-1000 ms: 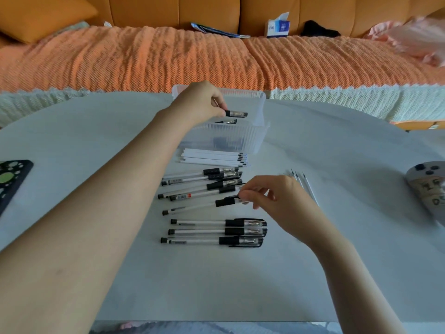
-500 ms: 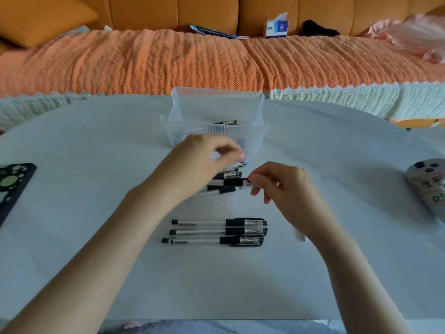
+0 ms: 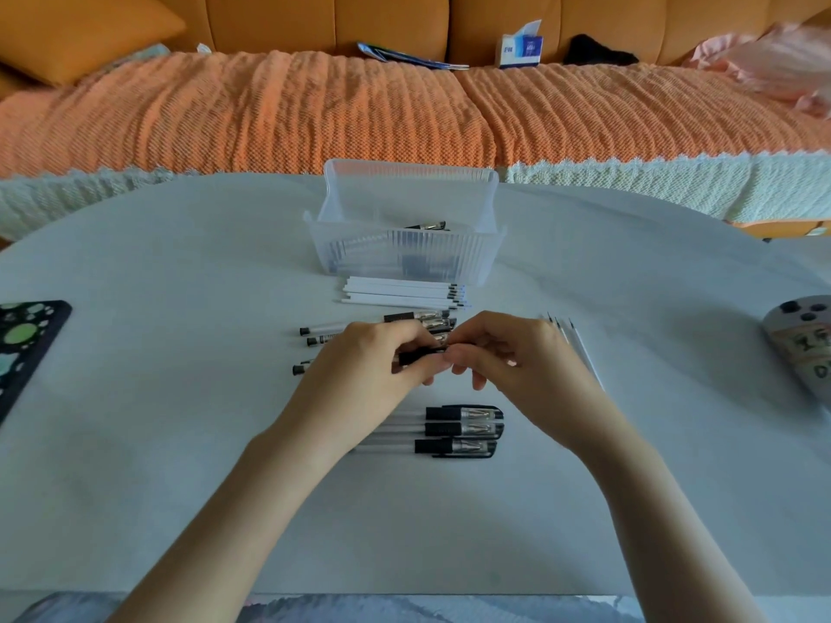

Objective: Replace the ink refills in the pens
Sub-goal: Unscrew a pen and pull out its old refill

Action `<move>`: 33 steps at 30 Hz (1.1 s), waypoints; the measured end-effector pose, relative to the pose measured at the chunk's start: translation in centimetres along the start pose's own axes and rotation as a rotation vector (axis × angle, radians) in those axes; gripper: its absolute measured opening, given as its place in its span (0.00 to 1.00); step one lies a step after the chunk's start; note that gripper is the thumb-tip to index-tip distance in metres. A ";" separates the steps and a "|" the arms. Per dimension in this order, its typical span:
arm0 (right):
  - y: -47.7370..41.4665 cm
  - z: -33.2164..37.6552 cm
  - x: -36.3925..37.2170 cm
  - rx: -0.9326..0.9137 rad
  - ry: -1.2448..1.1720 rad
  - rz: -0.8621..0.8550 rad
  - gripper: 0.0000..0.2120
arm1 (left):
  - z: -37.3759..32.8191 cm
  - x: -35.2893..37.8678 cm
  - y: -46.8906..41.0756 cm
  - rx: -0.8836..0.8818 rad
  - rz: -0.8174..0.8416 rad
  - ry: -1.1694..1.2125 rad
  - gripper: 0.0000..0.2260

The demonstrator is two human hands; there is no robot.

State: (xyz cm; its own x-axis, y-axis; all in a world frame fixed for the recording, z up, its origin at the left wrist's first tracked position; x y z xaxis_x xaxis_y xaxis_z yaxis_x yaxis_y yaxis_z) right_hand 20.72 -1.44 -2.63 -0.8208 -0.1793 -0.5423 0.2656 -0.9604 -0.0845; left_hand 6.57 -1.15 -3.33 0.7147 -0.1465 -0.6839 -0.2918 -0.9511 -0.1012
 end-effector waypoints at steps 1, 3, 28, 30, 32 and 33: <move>0.0 -0.1 0.0 0.005 -0.009 0.007 0.02 | 0.1 0.0 0.0 0.006 -0.009 0.002 0.08; 0.0 -0.2 0.0 0.016 -0.040 0.012 0.03 | 0.1 0.0 0.1 0.018 -0.035 0.003 0.09; 0.1 -0.2 -0.3 0.068 -0.106 -0.025 0.06 | -0.5 0.1 0.3 0.026 -0.048 -0.172 0.11; 0.1 -0.4 -0.4 0.076 -0.111 -0.036 0.06 | -0.6 0.1 0.4 0.057 -0.073 -0.199 0.11; 0.1 -0.5 -0.2 0.082 -0.107 -0.022 0.06 | -0.6 0.2 0.4 0.090 -0.074 -0.202 0.09; 0.1 -0.6 -0.1 0.084 -0.098 -0.007 0.05 | -0.6 0.4 0.4 0.098 -0.056 -0.192 0.08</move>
State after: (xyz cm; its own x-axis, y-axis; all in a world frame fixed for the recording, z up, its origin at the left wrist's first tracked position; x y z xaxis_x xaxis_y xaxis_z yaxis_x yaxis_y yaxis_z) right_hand 21.13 -1.38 -3.07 -0.8689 -0.1887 -0.4575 0.2200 -0.9754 -0.0154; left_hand 7.13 -1.72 -3.20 0.5999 -0.0307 -0.7995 -0.3223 -0.9239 -0.2064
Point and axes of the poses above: each hand's wrist, its own y-axis away from the middle knuckle, its own x-axis out of the palm, z = x × y, the point moved 6 cm from there along -y, towards the middle knuckle
